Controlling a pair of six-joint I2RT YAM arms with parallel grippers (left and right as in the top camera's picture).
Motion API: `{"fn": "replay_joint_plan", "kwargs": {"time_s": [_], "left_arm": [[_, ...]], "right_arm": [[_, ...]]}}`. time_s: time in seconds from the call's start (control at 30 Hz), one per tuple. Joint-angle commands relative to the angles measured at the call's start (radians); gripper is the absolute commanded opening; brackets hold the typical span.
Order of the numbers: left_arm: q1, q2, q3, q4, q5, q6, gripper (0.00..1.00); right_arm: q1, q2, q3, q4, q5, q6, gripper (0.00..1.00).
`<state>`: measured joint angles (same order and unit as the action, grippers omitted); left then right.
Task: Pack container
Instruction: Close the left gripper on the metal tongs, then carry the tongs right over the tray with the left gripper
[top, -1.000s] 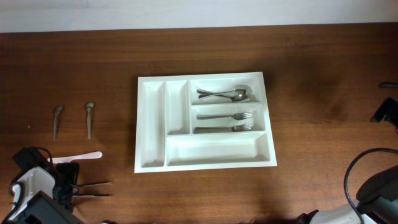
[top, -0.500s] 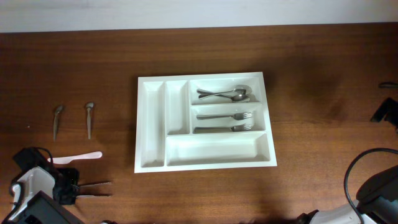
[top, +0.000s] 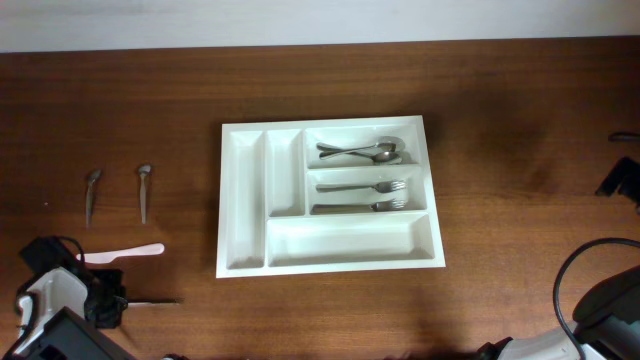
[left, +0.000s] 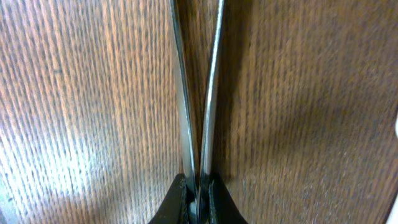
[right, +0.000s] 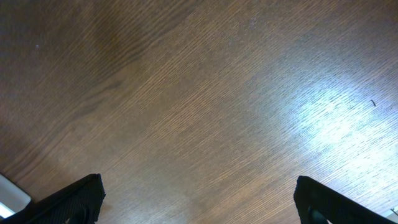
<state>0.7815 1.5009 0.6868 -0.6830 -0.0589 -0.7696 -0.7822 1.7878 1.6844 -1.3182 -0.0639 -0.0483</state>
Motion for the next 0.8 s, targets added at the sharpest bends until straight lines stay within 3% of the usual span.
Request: {"fn": "replay_joint_plan", "kwargs": {"time_s": [0.0,0.17,0.4,0.63,0.77], "left_arm": [[0.0,0.025,0.006,-0.062,0.053,0.016,0.02],[-0.031,-0.011,0.112,-0.124,0.072,0.163,0.02],[-0.159,-0.092,0.314,-0.231,0.091,0.204,0.02],[-0.412,-0.158,0.449,-0.219,0.15,0.204,0.02],[-0.608,-0.163,0.476,-0.182,0.15,0.272,0.02]], "right_arm": [[0.003,-0.004,-0.001,0.002,0.013,0.008,0.99],[0.003,-0.004,-0.001,0.002,0.013,0.008,0.99],[0.003,-0.004,-0.001,0.002,0.013,0.008,0.99],[0.003,-0.004,-0.001,0.002,0.013,0.008,0.99],[0.003,-0.004,-0.001,0.002,0.013,0.008,0.99]]}}
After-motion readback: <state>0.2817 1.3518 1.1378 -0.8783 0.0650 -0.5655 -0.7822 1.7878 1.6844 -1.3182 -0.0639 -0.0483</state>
